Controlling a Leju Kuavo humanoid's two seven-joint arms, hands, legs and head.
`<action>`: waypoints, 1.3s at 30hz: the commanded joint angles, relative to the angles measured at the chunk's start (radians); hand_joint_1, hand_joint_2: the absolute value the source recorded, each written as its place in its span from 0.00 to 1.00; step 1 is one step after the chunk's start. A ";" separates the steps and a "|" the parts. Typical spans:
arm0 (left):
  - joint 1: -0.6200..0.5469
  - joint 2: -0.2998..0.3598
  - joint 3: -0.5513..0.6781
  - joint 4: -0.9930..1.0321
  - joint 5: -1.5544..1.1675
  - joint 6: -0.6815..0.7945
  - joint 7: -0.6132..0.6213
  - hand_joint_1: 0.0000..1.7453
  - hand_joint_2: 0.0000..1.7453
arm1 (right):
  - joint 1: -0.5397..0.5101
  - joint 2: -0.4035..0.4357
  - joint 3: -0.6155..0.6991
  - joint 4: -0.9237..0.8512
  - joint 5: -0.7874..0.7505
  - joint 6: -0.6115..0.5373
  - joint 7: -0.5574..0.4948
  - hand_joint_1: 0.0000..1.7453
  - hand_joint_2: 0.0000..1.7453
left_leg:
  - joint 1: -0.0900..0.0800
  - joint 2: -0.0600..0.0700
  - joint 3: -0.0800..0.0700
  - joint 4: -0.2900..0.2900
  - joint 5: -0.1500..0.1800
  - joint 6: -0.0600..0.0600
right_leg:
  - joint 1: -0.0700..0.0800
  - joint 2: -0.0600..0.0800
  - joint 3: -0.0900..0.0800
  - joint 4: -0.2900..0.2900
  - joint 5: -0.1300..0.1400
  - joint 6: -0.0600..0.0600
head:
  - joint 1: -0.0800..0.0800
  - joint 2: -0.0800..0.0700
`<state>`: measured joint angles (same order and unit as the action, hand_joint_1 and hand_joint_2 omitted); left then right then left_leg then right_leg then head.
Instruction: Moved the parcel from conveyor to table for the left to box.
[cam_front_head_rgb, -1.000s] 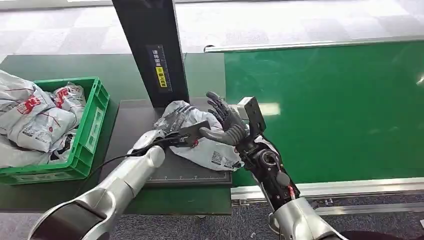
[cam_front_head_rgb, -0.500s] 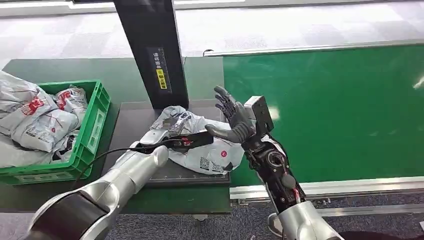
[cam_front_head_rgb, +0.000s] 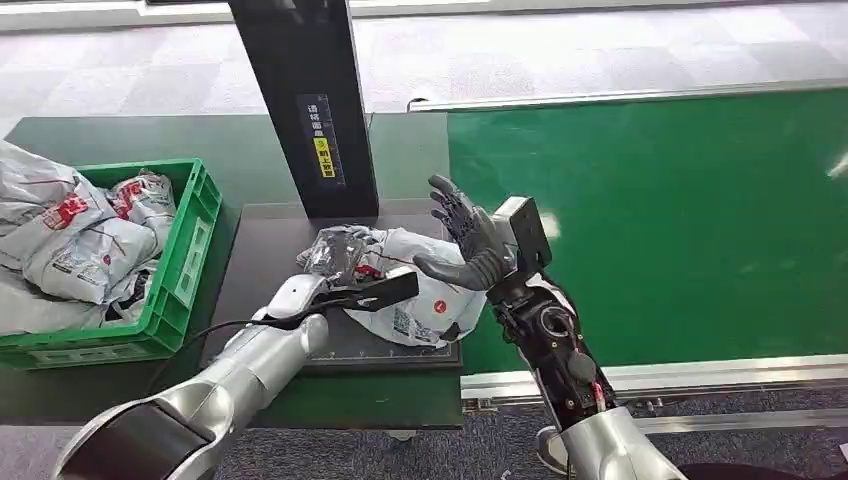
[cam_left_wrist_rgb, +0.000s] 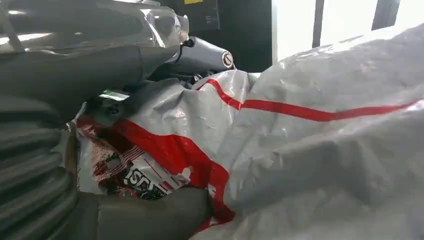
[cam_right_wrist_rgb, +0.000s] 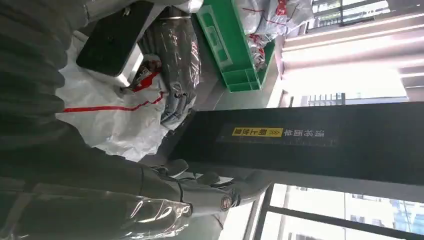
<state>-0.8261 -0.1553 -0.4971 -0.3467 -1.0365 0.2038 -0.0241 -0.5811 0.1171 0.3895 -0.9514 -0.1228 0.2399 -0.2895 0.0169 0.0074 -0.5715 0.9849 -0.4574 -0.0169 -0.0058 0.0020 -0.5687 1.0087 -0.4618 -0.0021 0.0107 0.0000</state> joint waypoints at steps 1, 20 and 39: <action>0.071 0.008 0.194 -0.029 0.111 0.395 -0.186 1.00 1.00 | 0.007 -0.054 0.029 -0.039 -0.023 -0.002 0.007 0.00 1.00 | -0.001 0.000 -0.001 -0.002 0.001 0.001 | 0.000 0.000 -0.002 -0.002 0.001 0.000 | 0.000 0.000; 0.462 -0.004 0.585 -0.868 0.524 0.494 -0.674 1.00 1.00 | -0.019 -0.087 0.017 0.132 0.104 -0.271 -0.031 0.00 1.00 | 0.000 0.001 -0.013 0.000 0.000 0.001 | 0.000 0.002 -0.013 -0.001 0.000 0.000 | 0.000 0.000; 0.517 -0.031 1.259 -1.346 0.135 0.494 -0.674 1.00 1.00 | 0.058 -0.102 0.009 0.033 0.148 -0.248 -0.007 0.00 1.00 | 0.000 0.001 -0.014 0.000 -0.001 0.001 | 0.000 0.002 -0.015 -0.001 -0.001 0.001 | 0.001 0.000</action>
<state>-0.2606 -0.1984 0.5121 -1.6301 -0.8172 0.6615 -0.6992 -0.5331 0.0175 0.3975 -0.9091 0.0099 -0.0050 -0.2987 0.0168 0.0066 -0.5881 0.9850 -0.4576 -0.0169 -0.0057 0.0017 -0.5849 1.0088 -0.4627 -0.0017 0.0114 0.0000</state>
